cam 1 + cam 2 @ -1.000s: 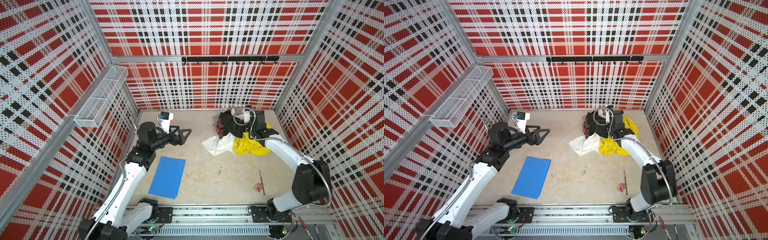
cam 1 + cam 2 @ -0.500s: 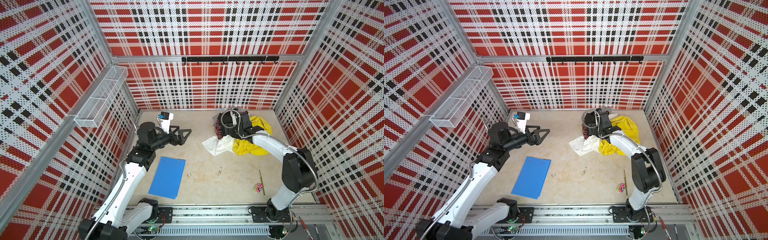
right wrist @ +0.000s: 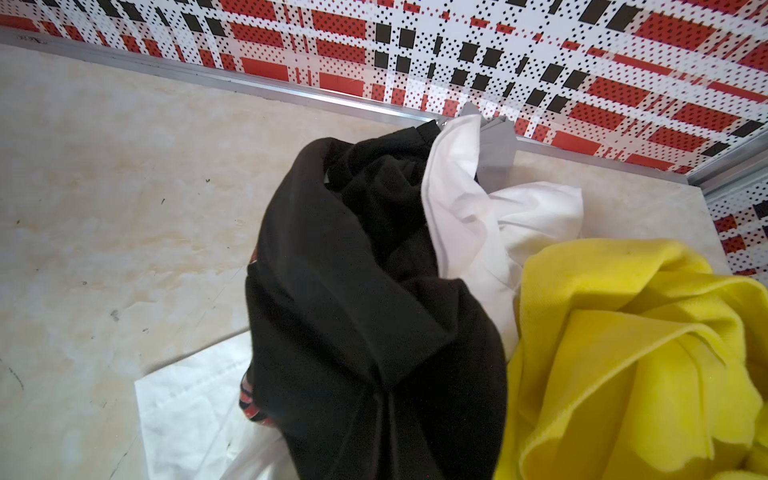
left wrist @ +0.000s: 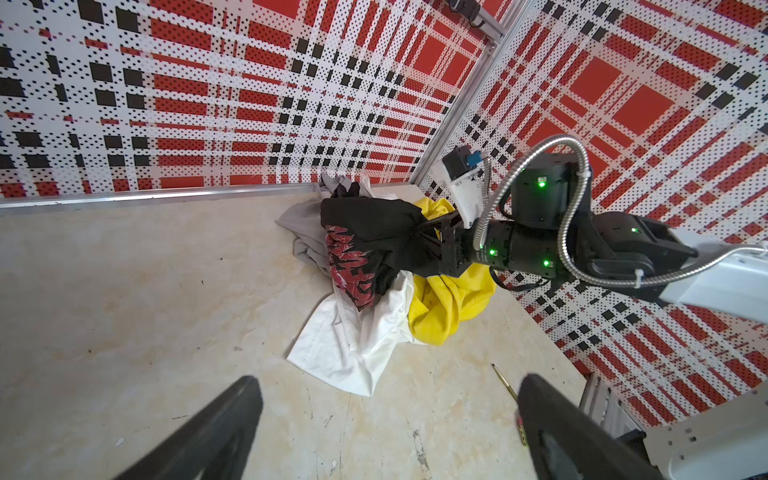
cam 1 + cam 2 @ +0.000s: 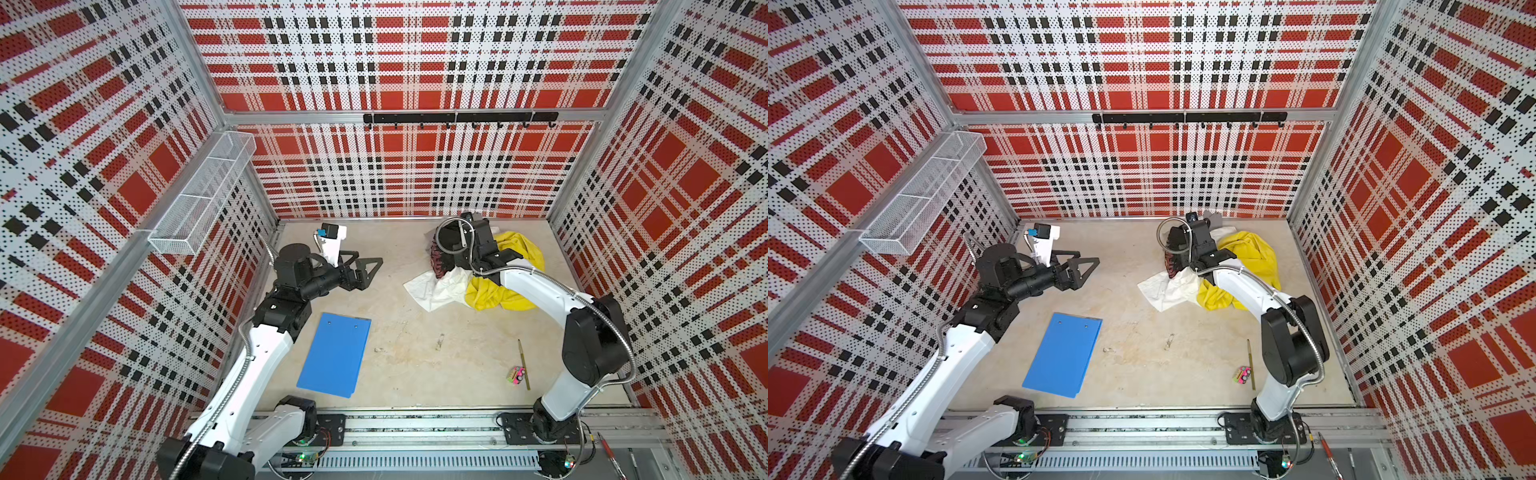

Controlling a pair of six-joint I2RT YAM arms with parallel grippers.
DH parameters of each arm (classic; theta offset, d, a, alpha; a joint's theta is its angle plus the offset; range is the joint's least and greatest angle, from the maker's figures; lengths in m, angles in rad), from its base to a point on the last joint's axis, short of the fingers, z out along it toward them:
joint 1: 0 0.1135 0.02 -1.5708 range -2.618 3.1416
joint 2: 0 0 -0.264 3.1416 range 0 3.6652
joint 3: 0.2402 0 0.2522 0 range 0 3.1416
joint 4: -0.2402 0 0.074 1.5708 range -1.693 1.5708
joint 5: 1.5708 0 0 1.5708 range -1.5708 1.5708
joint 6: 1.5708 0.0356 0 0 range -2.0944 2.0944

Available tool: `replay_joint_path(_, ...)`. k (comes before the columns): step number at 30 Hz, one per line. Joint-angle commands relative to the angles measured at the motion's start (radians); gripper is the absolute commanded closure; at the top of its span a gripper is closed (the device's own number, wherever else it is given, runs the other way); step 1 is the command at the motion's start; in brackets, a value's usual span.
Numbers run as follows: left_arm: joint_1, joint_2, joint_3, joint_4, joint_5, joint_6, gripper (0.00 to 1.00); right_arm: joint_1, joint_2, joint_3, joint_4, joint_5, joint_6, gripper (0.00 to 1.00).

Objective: Pick out a specific cloth from the pile
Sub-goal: 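Lift the black T-shirt high out of the pile with the right gripper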

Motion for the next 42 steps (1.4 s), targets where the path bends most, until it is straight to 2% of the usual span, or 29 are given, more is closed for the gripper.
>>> replay_joint_path(1,0.0,-0.018,-0.011,0.03,0.01,0.008,0.01,0.008,-0.105,0.025,0.062,0.058,-0.015,1.0)
replay_joint_path(12,0.001,-0.015,-0.011,0.032,0.013,0.006,0.01,0.009,-0.26,0.045,0.175,0.104,-0.038,1.0)
replay_joint_path(23,-0.002,-0.021,-0.012,0.032,0.011,0.007,0.01,0.007,-0.318,0.075,0.268,0.138,-0.029,1.0)
replay_joint_path(33,-0.004,-0.027,-0.012,0.031,0.008,0.008,0.01,0.008,-0.392,0.05,0.368,0.201,-0.027,1.0)
replay_joint_path(42,-0.003,-0.023,-0.012,0.032,0.008,0.009,0.01,0.007,-0.448,0.009,0.468,0.2,-0.049,1.0)
